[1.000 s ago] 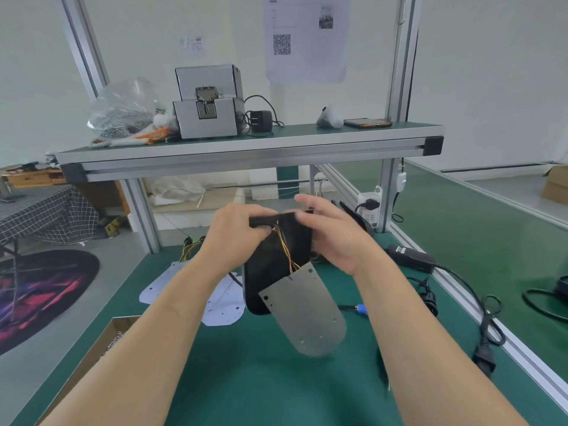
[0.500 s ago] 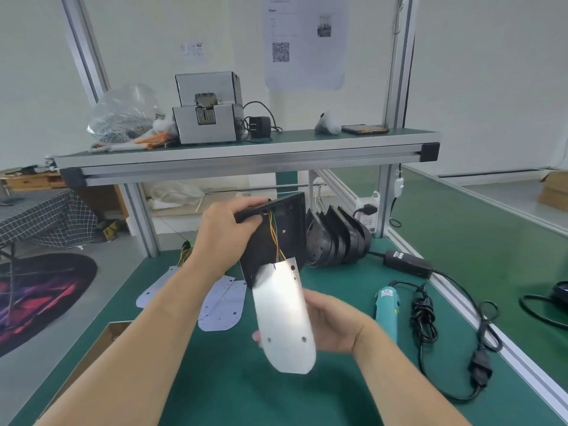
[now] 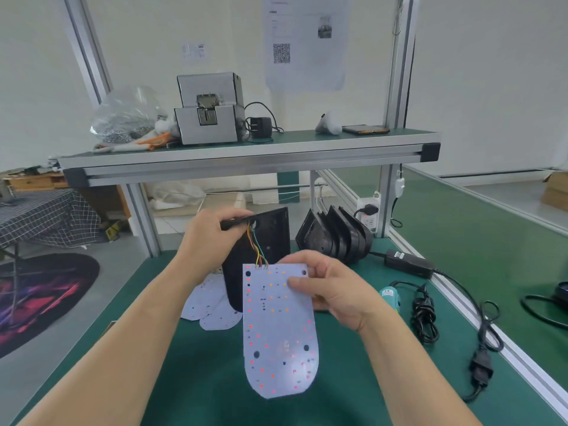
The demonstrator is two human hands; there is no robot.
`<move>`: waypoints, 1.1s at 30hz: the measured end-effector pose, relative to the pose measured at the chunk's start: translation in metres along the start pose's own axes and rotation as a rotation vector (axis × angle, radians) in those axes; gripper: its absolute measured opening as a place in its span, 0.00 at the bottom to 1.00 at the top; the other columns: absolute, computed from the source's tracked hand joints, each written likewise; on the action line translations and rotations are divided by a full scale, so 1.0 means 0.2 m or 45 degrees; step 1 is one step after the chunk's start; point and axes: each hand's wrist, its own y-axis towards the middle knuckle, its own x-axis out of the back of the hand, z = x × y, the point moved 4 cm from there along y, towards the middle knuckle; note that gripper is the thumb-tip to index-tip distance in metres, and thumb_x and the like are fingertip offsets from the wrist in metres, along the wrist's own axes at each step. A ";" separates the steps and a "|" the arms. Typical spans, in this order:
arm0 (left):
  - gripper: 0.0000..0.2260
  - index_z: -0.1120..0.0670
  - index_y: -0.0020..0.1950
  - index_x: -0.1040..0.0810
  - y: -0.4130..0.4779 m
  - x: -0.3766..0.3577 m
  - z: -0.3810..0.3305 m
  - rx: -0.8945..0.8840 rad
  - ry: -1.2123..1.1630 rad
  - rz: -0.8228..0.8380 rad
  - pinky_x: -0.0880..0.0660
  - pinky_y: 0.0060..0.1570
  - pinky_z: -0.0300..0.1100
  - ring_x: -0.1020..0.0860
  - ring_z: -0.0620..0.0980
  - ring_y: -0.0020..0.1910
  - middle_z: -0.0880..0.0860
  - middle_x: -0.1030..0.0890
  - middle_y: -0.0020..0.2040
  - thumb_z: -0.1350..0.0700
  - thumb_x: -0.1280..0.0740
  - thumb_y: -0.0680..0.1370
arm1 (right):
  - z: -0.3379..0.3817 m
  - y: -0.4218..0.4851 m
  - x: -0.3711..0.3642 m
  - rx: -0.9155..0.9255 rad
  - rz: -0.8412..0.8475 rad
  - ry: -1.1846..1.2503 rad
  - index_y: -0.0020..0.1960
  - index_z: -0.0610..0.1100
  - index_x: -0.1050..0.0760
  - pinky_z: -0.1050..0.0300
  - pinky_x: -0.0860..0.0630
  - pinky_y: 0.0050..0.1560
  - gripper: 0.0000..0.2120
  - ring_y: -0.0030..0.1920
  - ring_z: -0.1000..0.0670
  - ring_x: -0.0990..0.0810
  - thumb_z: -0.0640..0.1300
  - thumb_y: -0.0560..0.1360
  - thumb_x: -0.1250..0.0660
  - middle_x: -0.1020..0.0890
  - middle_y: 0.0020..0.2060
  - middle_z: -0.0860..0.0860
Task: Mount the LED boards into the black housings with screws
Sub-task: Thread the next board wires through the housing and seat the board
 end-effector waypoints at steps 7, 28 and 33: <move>0.20 0.56 0.37 0.18 0.00 0.04 0.03 0.195 -0.167 0.234 0.30 0.37 0.37 0.27 0.47 0.34 0.52 0.23 0.33 0.40 0.32 0.76 | 0.18 0.02 -0.02 0.343 -0.299 -0.213 0.56 0.45 0.19 0.55 0.21 0.50 0.13 0.45 0.51 0.18 0.30 0.78 0.33 0.13 0.47 0.44; 0.20 0.49 0.55 0.14 -0.07 0.02 -0.03 0.257 -0.517 0.417 0.25 0.55 0.46 0.16 0.49 0.53 0.53 0.14 0.53 0.37 0.33 0.73 | 0.25 0.02 -0.20 0.906 -0.836 -1.244 0.55 0.48 0.21 0.47 0.30 0.58 0.12 0.54 0.49 0.32 0.42 0.72 0.26 0.27 0.50 0.53; 0.30 0.54 0.54 0.14 -0.10 0.00 0.00 0.399 -0.771 0.307 0.25 0.64 0.57 0.19 0.62 0.59 0.60 0.16 0.57 0.31 0.35 0.71 | 0.19 0.07 -0.15 0.514 -0.625 -0.533 0.70 0.61 0.39 0.47 0.26 0.66 0.34 0.62 0.49 0.23 0.45 0.71 0.25 0.28 0.62 0.56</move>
